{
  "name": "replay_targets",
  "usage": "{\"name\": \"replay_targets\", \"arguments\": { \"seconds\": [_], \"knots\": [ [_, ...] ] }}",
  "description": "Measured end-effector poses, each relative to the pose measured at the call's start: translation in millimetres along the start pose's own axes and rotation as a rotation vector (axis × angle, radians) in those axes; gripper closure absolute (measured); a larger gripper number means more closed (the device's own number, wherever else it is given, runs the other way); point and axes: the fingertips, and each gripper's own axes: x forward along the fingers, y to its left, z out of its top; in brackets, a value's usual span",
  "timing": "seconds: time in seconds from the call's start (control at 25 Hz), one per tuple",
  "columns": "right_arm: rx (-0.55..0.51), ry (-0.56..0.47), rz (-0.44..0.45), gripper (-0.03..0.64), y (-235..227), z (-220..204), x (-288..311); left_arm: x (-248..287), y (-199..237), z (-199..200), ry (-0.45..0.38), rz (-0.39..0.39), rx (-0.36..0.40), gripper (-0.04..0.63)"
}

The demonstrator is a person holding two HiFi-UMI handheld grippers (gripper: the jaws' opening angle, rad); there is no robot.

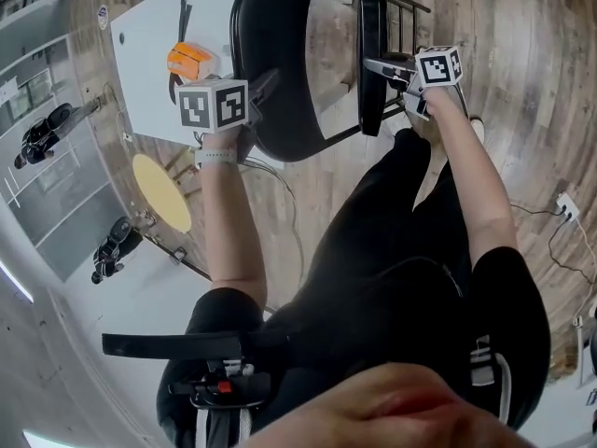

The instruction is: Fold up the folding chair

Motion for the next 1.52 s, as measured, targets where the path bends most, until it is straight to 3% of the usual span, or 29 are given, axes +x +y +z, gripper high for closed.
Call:
{"name": "replay_targets", "arguments": {
  "seconds": [0.64, 1.52],
  "knots": [
    [-0.054, 0.043, -0.152, 0.575, -11, -5, 107, -9, 34, -6, 0.007, 0.029, 0.008, 0.536],
    [-0.025, 0.03, -0.201, 0.575, -23, -2, 128, -6, 53, -5, -0.025, -0.026, 0.012, 0.52]
  ]
}}
